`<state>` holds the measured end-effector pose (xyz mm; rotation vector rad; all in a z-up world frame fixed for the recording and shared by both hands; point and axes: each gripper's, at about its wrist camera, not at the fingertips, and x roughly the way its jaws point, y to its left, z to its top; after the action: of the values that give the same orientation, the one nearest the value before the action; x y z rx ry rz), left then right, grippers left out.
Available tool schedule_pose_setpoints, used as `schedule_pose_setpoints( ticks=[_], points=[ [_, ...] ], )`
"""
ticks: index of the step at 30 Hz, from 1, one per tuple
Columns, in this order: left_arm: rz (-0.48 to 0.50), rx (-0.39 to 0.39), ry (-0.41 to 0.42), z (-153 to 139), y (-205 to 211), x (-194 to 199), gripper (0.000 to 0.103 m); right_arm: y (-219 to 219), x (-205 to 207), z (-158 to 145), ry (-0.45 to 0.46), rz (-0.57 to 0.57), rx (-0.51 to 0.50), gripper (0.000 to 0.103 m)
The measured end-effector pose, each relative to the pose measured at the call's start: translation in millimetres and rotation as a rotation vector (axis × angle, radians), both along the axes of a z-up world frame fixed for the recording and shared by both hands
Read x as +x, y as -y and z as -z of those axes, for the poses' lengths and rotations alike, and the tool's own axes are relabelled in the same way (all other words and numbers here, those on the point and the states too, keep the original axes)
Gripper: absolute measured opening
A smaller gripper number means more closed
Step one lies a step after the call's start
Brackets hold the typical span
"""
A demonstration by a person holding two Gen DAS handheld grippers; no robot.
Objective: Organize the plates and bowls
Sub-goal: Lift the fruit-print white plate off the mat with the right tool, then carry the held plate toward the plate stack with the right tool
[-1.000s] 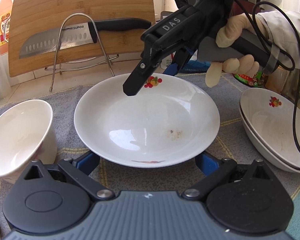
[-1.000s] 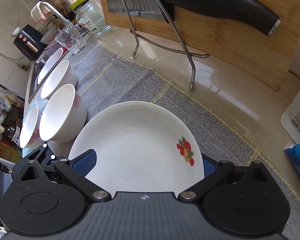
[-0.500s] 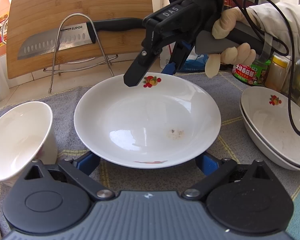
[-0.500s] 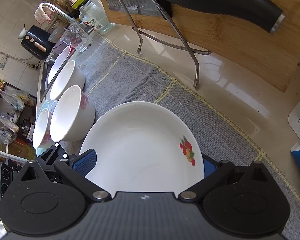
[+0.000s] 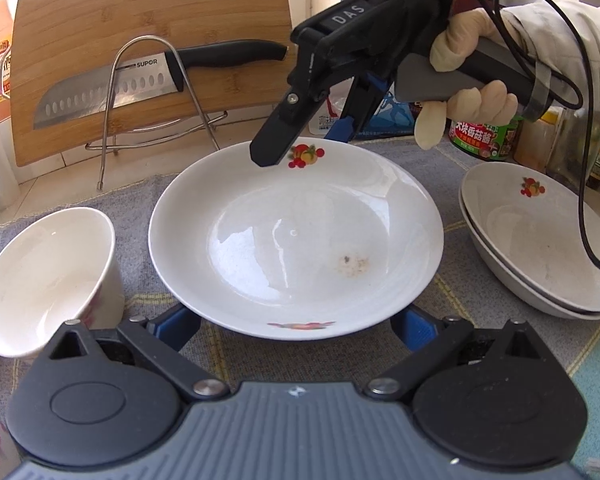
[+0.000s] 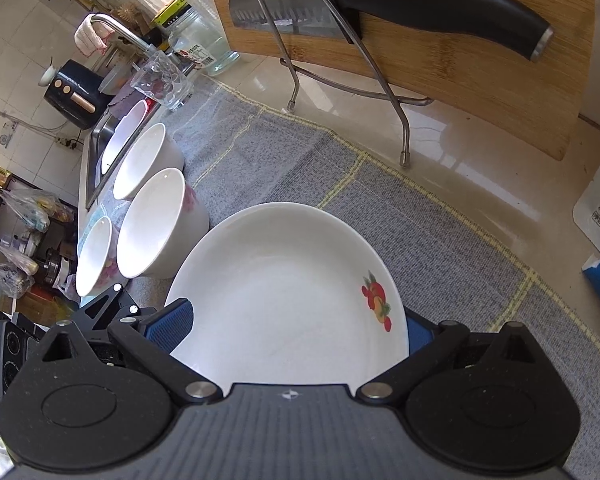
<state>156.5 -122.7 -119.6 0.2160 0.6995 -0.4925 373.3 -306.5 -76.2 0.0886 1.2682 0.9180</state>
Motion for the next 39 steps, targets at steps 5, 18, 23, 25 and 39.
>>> schedule_pose_setpoints(
  ticks=[5, 18, 23, 25, 39],
  points=[
    [0.024, 0.003, -0.003, -10, -4, -10, 0.100, 5, -15, -11, 0.002, 0.030, 0.022, 0.103],
    [0.095, 0.028, 0.001, -30, -9, -38, 0.100, 16, -66, -41, 0.055, 0.085, 0.057, 0.103],
    [0.133, 0.029, 0.000, -34, -7, -47, 0.100, 26, -85, -46, 0.066, 0.120, 0.063, 0.103],
    [0.151, 0.026, -0.002, -35, -6, -51, 0.100, 31, -93, -47, 0.068, 0.140, 0.063, 0.103],
    [0.318, 0.020, 0.017, -34, 18, -68, 0.100, 81, -147, -52, 0.089, 0.301, 0.049, 0.103]
  ],
)
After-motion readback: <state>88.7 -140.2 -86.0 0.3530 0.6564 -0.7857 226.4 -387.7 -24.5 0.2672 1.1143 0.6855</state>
